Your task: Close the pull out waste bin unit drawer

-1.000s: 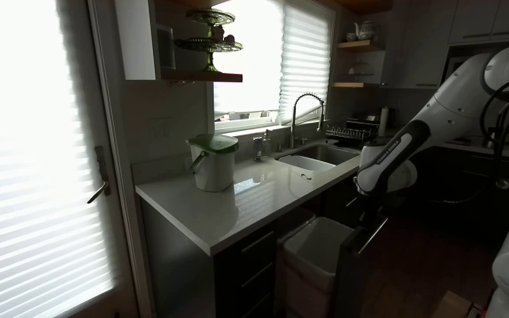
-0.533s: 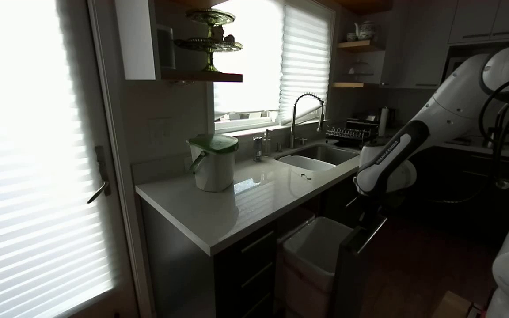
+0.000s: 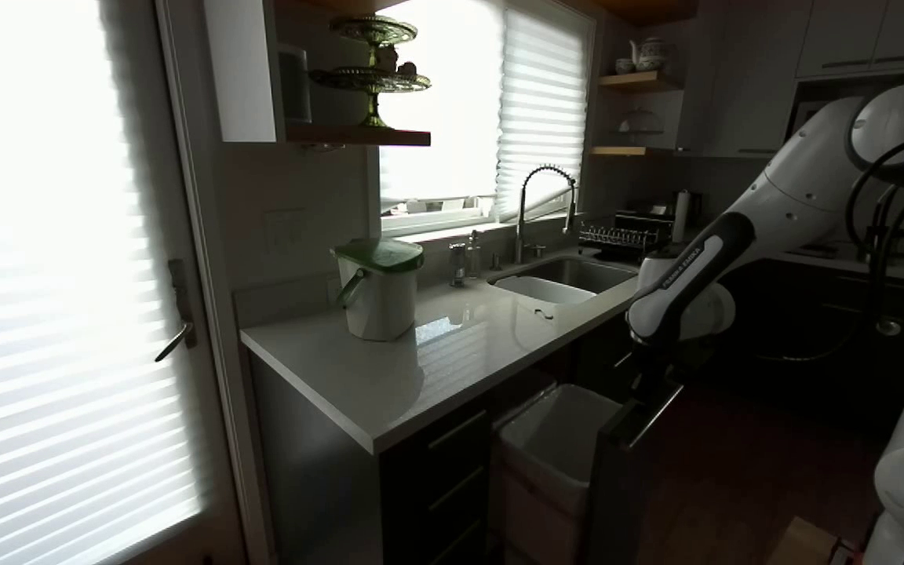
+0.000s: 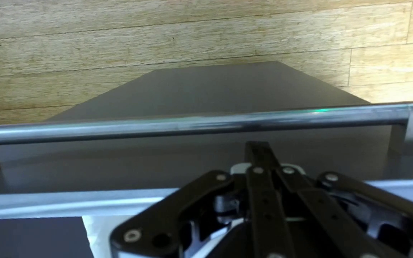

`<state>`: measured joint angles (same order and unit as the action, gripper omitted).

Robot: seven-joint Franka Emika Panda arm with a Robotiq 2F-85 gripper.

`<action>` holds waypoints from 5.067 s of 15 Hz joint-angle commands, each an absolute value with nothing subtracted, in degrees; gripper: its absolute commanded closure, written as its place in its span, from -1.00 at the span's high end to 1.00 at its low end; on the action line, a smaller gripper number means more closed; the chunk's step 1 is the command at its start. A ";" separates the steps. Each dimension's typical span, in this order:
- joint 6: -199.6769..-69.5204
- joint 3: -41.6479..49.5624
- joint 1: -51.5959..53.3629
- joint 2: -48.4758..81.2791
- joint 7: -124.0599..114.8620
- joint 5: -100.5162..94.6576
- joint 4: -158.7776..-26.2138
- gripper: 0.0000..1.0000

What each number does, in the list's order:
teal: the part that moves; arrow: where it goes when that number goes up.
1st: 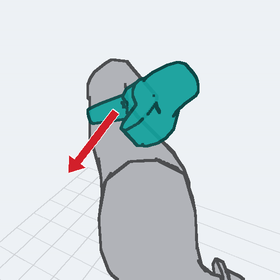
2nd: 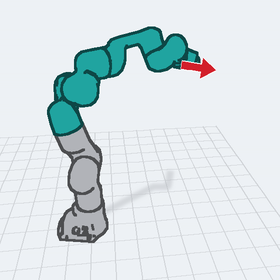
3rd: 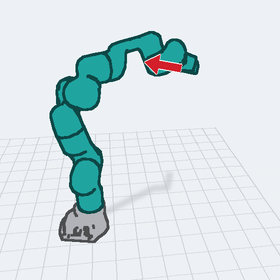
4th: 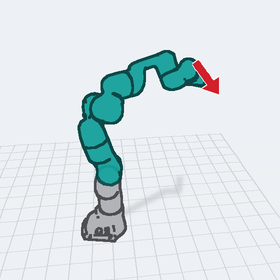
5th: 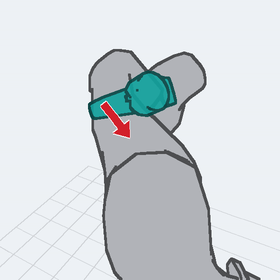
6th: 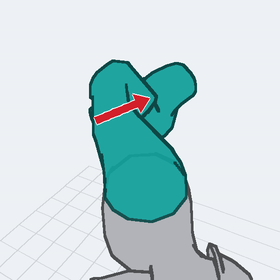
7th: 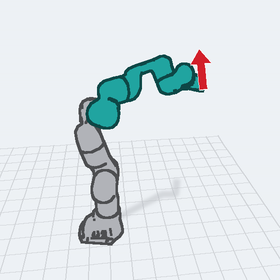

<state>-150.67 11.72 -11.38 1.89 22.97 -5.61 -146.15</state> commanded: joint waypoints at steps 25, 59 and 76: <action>-162.83 -10.97 -23.93 26.41 84.32 66.86 -117.61 -1.00; -154.89 0.92 -19.10 11.37 87.29 62.06 -134.42 -0.37; -125.02 14.73 -14.28 -22.12 33.90 7.49 -142.63 1.00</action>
